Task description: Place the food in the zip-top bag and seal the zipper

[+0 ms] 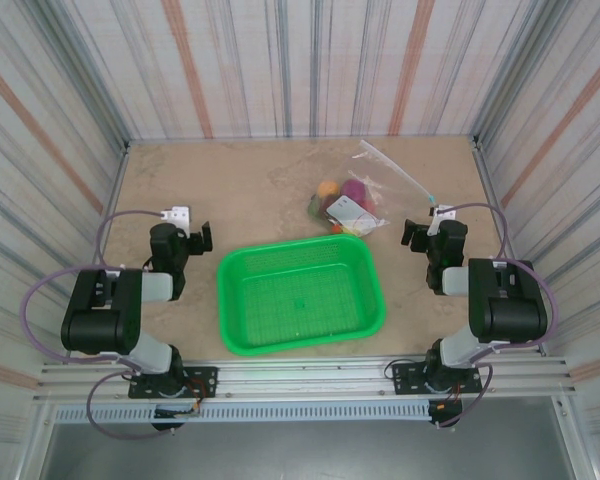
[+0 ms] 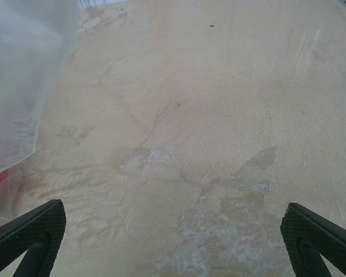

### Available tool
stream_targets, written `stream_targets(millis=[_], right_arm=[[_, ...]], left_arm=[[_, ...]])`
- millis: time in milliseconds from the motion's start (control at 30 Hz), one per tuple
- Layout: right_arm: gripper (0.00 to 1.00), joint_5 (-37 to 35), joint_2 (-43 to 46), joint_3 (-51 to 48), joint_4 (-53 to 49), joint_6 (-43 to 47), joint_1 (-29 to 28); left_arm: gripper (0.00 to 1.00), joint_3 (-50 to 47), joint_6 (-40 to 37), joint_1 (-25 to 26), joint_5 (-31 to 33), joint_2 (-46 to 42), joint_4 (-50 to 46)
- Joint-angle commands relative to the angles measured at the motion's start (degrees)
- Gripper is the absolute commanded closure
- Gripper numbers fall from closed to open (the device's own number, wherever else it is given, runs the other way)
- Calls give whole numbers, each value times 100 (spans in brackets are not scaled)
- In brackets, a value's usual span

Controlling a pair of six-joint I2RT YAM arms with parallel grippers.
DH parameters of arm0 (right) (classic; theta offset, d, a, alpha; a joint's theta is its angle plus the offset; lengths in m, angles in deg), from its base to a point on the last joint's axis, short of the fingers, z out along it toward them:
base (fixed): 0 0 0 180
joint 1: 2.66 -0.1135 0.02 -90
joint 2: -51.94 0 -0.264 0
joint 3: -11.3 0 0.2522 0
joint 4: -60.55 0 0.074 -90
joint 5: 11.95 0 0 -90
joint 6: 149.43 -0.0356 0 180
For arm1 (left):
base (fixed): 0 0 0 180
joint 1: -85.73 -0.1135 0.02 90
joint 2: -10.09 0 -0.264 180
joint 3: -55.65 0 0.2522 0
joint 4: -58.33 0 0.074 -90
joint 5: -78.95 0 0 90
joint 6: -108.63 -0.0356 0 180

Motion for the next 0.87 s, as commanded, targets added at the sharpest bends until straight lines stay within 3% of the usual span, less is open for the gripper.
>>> stream_targets(millis=[0, 833], right_arm=[[1, -67, 23, 26, 102, 55, -39], [1, -72, 28, 27, 103, 49, -43]], left_arm=[[1, 69, -131, 24, 57, -34, -16], [1, 83, -149, 33, 39, -35, -34]])
